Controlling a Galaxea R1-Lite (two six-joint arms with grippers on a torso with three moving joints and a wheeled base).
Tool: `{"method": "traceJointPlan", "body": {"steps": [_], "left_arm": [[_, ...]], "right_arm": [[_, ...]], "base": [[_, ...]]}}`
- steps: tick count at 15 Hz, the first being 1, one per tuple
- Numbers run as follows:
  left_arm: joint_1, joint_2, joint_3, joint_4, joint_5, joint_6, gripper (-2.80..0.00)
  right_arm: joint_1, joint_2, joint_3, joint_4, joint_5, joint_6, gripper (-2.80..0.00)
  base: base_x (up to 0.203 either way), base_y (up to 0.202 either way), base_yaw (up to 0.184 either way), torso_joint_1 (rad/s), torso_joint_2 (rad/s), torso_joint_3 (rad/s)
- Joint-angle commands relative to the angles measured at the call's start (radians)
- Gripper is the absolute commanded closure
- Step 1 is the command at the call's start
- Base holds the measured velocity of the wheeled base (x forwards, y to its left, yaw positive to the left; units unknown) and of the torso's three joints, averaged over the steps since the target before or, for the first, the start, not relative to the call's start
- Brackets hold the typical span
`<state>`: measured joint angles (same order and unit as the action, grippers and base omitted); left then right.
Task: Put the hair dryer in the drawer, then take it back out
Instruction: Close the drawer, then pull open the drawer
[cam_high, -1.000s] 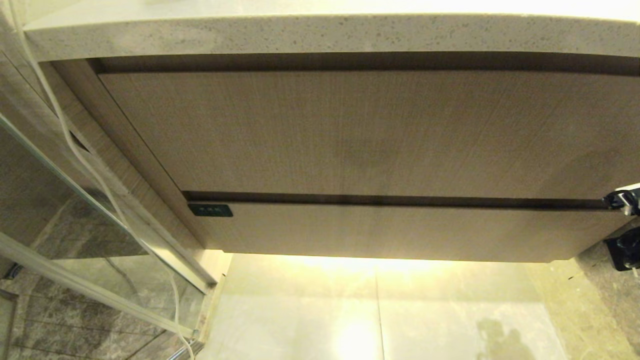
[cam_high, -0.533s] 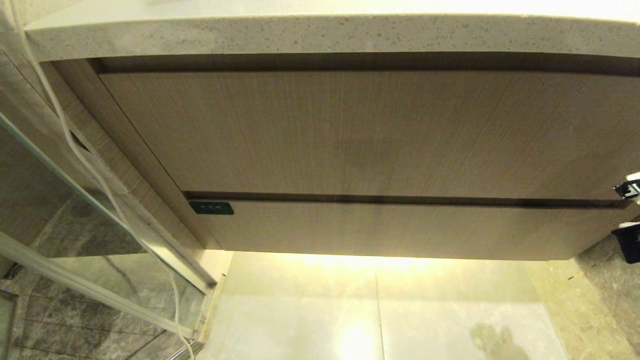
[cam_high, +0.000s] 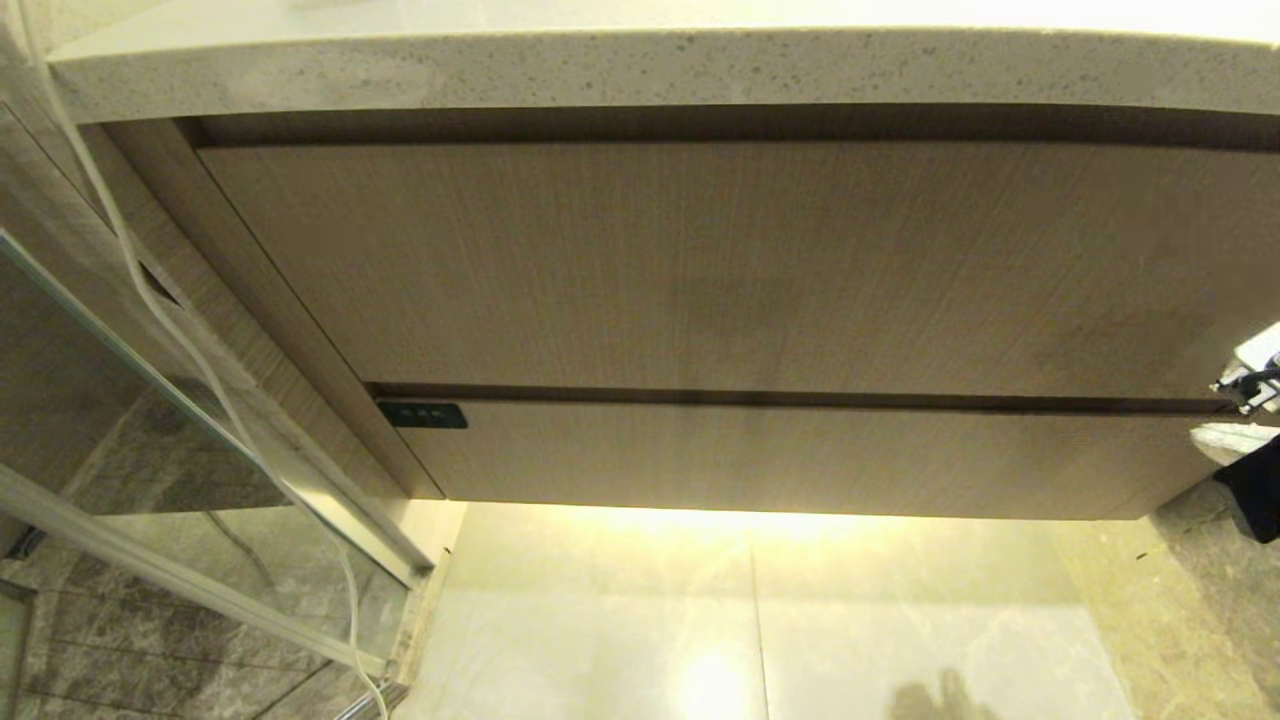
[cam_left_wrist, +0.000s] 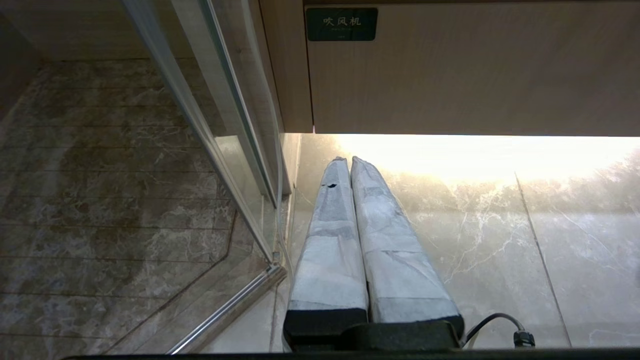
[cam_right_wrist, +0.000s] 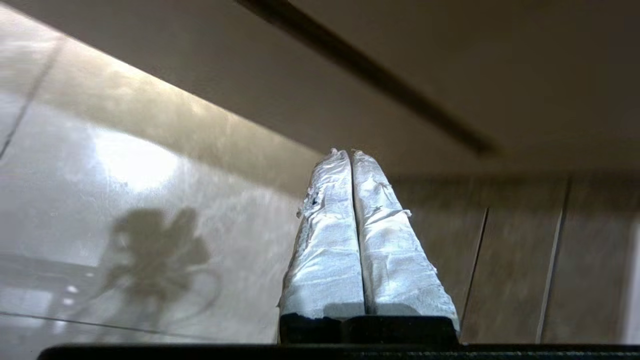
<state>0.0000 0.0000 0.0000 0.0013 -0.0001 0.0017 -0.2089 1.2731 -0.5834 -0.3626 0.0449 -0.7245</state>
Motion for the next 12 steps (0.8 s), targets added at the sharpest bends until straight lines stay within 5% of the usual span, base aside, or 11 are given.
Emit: {"method": "traceJointPlan", "body": {"steps": [1,3,4,6,9,12], "left_arm": [[0.0,0.0,0.0,0.0,0.0,0.0,0.0],[0.0,0.0,0.0,0.0,0.0,0.0,0.0],[0.0,0.0,0.0,0.0,0.0,0.0,0.0],[0.0,0.0,0.0,0.0,0.0,0.0,0.0],[0.0,0.0,0.0,0.0,0.0,0.0,0.0],[0.0,0.0,0.0,0.0,0.0,0.0,0.0]], "right_arm": [[0.063,-0.163,0.033,0.027,0.096,-0.144,0.0],[0.108,-0.27,0.062,0.08,0.241,-0.292,0.0],[0.134,-0.303,0.08,0.112,0.326,-0.384,-2.8],[0.153,-0.324,0.112,0.123,0.457,-0.505,-2.8],[0.197,-0.291,0.109,0.134,0.512,-0.641,-2.8],[0.302,-0.18,0.09,0.117,0.551,-0.691,-2.8]], "base": [[0.0,0.0,0.0,0.0,0.0,0.0],[0.0,0.0,0.0,0.0,0.0,0.0],[0.0,0.0,0.0,0.0,0.0,0.0],[0.0,0.0,0.0,0.0,0.0,0.0],[0.0,0.0,0.0,0.0,0.0,0.0],[0.0,0.0,0.0,0.0,0.0,0.0]]}}
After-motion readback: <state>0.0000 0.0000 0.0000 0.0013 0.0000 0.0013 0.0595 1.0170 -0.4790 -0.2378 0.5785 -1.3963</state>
